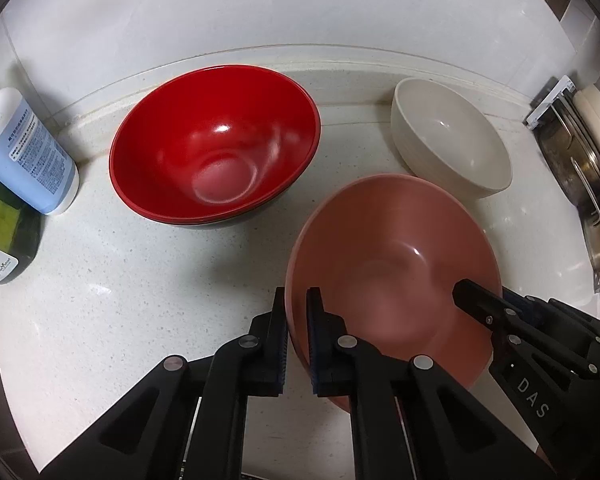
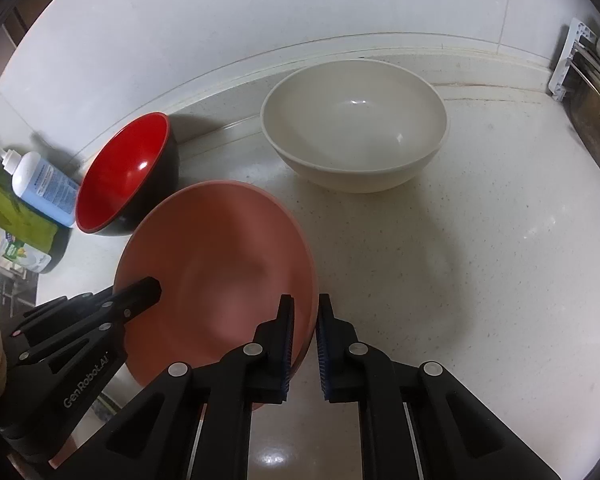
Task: Organize plates and bowls
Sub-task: 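Close both tools on the pink bowl rim, then lift the pink bowl with both tools and carry it across the counter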
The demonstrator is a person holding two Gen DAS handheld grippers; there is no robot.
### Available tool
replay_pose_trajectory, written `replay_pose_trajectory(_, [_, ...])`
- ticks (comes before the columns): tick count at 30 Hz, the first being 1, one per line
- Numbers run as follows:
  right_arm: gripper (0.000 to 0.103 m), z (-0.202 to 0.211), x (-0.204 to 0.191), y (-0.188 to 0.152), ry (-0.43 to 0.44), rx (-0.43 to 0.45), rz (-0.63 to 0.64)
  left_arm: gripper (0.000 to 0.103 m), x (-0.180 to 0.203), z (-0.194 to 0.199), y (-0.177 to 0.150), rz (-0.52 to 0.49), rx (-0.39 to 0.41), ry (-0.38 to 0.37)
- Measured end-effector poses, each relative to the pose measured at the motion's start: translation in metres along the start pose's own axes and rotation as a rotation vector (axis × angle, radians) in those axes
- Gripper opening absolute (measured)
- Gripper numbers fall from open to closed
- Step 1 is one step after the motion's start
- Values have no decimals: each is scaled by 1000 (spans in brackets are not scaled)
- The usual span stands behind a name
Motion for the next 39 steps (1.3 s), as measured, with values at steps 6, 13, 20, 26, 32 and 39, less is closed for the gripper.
replay_pose_trajectory(6, [12,0,-1,1,1,-6,-4,10,3,3,-1,7,7,3])
replay_pose_trajectory(13, [12,15,-2,0,4,18,-3,10,8,25,-7,19,26,-17])
replay_pose_trajectory(20, [12,50,3,-11,-14,56,-1,10,20,53,-25,30,39,-55])
replay_pose_trajectory(26, [12,75,8,-28,-35,78,9,11,32,71,-50,18,31,-76])
replay_pose_trajectory(32, [12,95,15,-55,-62,79,16,10,47,84,-75,-10,27,-92])
replay_pose_trajectory(39, [12,106,29,-90,-81,54,-6,11,65,85,-114,-46,-12,-105])
Point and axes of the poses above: each gripper's, at about its wrist camera, not at the fingertips, and z roughly against the way its jaws point, x to its right, y to its top, the point moved 6 cm from there along -z, roughly the way its jaws point, and after that the axes turned 9 degrees about z, right-handed, at the moved point
